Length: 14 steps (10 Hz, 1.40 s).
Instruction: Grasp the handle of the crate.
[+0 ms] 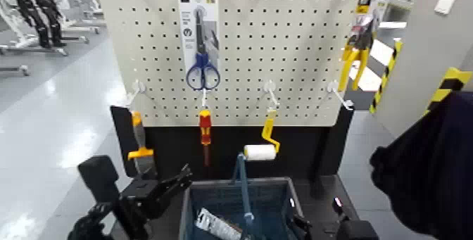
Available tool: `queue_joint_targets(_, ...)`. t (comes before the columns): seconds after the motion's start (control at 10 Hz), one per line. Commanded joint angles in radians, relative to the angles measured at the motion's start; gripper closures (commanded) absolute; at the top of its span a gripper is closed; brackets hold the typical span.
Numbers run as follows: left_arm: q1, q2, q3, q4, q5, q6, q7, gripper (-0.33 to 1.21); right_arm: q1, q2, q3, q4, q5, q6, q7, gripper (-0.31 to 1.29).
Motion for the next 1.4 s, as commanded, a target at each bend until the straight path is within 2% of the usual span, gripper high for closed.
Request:
queue_joint_targets(0.1, -0.067, 0.022, 0.005, -0.012, 0.229, 0.194, 0.006, 0.12, -0.001, 0.000, 0.002, 0.002, -0.003, -0.002, 0.000, 0.15)
queue_joint_targets(0.4, -0.114, 0.042, 0.019, 0.023, 0.484, 0.340, 0.040, 0.12, -0.003, 0.000, 0.002, 0.005, -0.008, -0.004, 0.000, 0.15)
queue_joint_targets(0.7, -0.182, 0.062, -0.021, 0.169, 0.711, 0.406, -0.012, 0.12, -0.003, 0.000, 0.002, 0.006, -0.009, -0.007, 0.000, 0.15)
queue_joint_targets(1.0, -0.268, 0.072, -0.073, 0.310, 0.819, 0.468, -0.094, 0.13, -0.003, 0.002, 0.002, 0.008, -0.011, -0.008, 0.000, 0.15)
queue_joint_targets(1.4, -0.353, 0.069, -0.132, 0.480, 0.884, 0.491, -0.186, 0.14, -0.004, 0.003, 0.003, 0.011, -0.012, -0.014, 0.000, 0.15)
